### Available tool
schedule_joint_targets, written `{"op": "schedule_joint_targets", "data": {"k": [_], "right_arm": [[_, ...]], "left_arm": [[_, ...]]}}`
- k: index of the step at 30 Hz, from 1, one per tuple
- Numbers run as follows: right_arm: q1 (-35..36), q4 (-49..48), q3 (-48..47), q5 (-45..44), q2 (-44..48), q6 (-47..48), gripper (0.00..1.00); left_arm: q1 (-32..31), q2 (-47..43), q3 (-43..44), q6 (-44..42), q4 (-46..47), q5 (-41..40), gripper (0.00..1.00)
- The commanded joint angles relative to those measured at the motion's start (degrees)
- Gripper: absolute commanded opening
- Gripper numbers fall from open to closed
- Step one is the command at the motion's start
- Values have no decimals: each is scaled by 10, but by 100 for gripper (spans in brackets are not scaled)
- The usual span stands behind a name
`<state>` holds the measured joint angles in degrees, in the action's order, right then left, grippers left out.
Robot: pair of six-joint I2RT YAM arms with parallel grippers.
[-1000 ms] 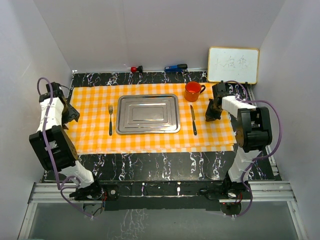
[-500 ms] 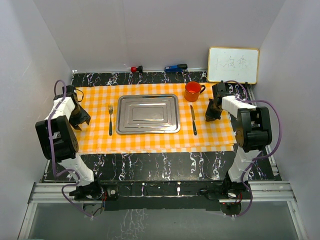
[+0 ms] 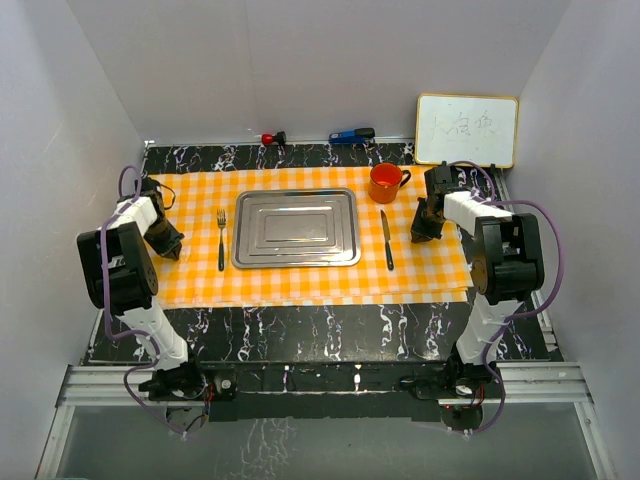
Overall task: Set the dinner table for one person
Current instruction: Adjust the plate at the center of the board.
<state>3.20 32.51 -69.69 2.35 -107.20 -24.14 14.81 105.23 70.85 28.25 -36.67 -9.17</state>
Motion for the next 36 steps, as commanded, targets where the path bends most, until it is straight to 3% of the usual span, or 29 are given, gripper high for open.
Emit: {"op": "schedule_joint_targets", "data": {"k": [1, 10, 23, 36], "right_arm": [[-3, -23, -1, -20, -22, 3, 0], [-3, -18, -4, -26, -21, 2, 0], [-3, -9, -2, -36, -15, 1, 0], [-4, -7, 7, -41, -7, -4, 0]], "left_arm": [[-3, 6, -6, -3, -3, 3, 0], [0, 45, -28, -9, -14, -50, 0], [91, 80, -63, -31, 13, -64, 0], [117, 128, -11, -56, 15, -79, 0]]}}
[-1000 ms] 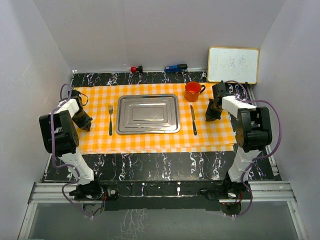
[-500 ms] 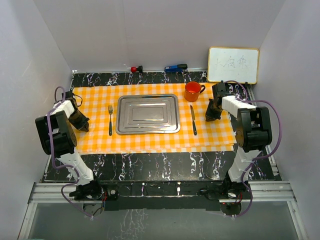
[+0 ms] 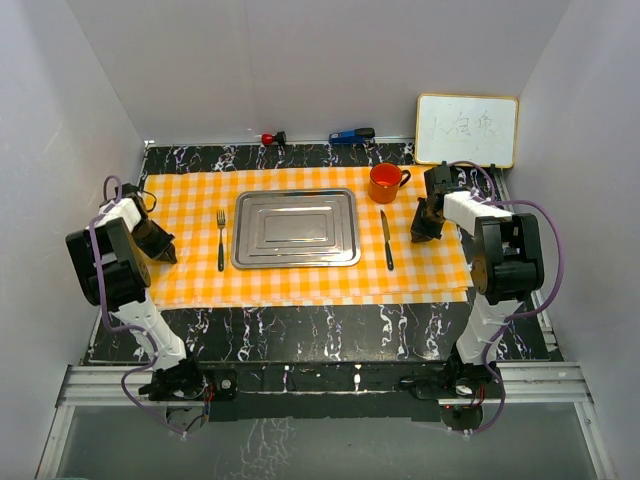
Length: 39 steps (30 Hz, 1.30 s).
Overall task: Set the dinner table for one person
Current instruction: Adjust the plate at the center of the board.
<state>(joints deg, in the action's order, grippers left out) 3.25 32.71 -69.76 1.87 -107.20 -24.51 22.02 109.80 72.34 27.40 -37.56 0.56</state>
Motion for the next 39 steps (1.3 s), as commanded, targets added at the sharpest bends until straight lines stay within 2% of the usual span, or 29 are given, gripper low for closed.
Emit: {"op": "schedule_joint_targets", "data": {"k": [1, 9, 20, 25, 28, 34, 39], "right_arm": [[-4, -10, 8, -35, -7, -2, 0], [-4, -14, 11, -32, -8, -8, 0], [-3, -15, 12, -34, -10, -16, 0], [-4, -15, 10, -51, -10, -23, 0], [-4, -12, 3, -57, -14, -24, 1], [0, -1, -15, -56, -15, -28, 26], [16, 7, -40, -66, 8, -24, 29]], "left_arm": [[49, 86, -19, -50, 22, -180, 0], [80, 96, 18, -60, 19, -198, 0], [82, 94, 63, -71, 15, -173, 0], [82, 63, 73, -83, 6, -162, 18], [72, 34, 92, -89, -11, -134, 24], [-5, -14, 128, -131, -42, -106, 40], [-91, -23, 116, -152, -41, -82, 49]]}}
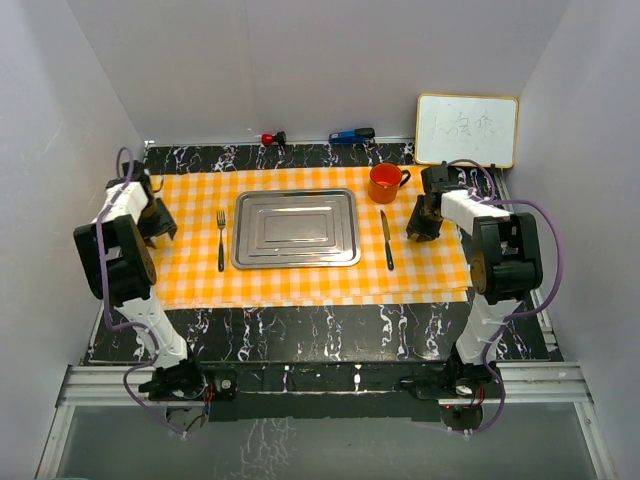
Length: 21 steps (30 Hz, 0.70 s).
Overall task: Set the dinner table for one person
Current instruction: Adjust the plate at the center of the board.
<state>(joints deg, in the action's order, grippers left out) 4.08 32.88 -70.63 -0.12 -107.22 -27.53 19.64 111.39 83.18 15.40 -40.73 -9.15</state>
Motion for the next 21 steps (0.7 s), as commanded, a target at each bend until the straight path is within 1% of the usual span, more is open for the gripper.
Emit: {"op": "schedule_joint_targets", "data": {"k": [1, 4, 6, 10, 16, 21], "right_arm": [[9, 9, -38, -46, 10, 9, 28], [11, 13, -48, -22, 14, 12, 27], [15, 11, -46, -4, 17, 11, 27], [29, 12, -40, 1, 25, 8, 27], [51, 27, -40, 17, 29, 8, 27], [69, 34, -38, 29, 29, 5, 27]], "left_arm": [[-74, -41, 2, -32, 1, 39, 49], [-95, -44, -11, -32, 19, 86, 50], [-111, -40, -12, -35, 16, 79, 50], [-126, -27, -10, -45, -10, 72, 50], [-140, -54, -28, -65, -18, 89, 50], [-161, -59, -49, -47, -15, 118, 50]]}}
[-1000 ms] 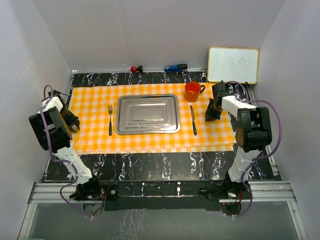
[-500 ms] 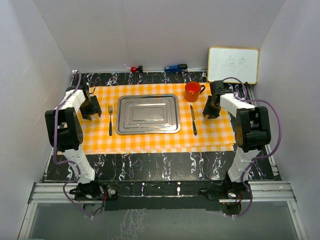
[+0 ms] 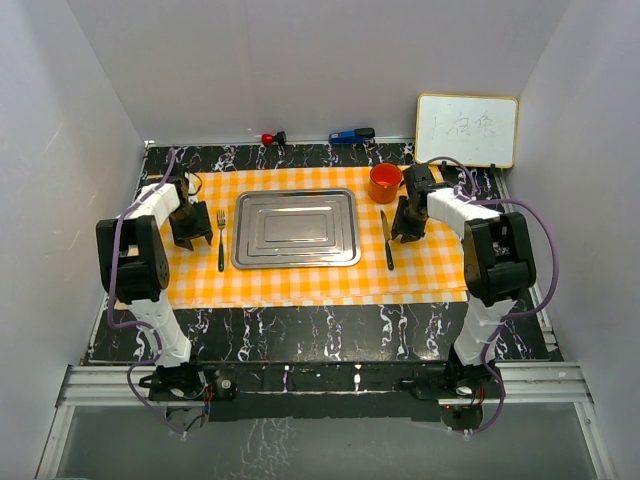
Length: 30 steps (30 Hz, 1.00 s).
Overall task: Set the dinner table for one person
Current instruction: Adjust the plate at the center of the board.
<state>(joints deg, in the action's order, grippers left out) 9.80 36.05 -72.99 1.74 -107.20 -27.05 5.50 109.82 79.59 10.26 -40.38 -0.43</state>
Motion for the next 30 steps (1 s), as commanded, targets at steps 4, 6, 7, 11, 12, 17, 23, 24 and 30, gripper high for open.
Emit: {"op": "schedule_joint_targets", "data": {"k": [4, 6, 7, 11, 12, 17, 23, 24, 30], "right_arm": [[22, 5, -14, 8, 31, -1, 27], [24, 7, -12, 6, 32, 0, 27], [25, 8, -10, 4, 31, 2, 27], [27, 11, -1, 4, 30, 5, 27], [27, 10, 1, 5, 31, 5, 27], [27, 9, 5, 1, 36, 8, 27], [27, 9, 8, -3, 35, 13, 27], [26, 9, 8, -4, 34, 13, 27], [26, 8, 11, -5, 35, 15, 27]], "left_arm": [[-41, -53, -15, 14, -16, 42, 50], [-43, -65, -15, 20, -14, 48, 50], [-43, -71, -16, 23, -11, 53, 50], [-45, -73, -23, 24, -7, 58, 50], [-46, -69, -26, 23, -12, 52, 50], [-52, -68, -47, 27, -4, 39, 50], [-62, -62, -63, 39, 9, 43, 48], [-63, -62, -64, 40, 12, 42, 48], [-68, -52, -71, 44, 22, 35, 45]]}}
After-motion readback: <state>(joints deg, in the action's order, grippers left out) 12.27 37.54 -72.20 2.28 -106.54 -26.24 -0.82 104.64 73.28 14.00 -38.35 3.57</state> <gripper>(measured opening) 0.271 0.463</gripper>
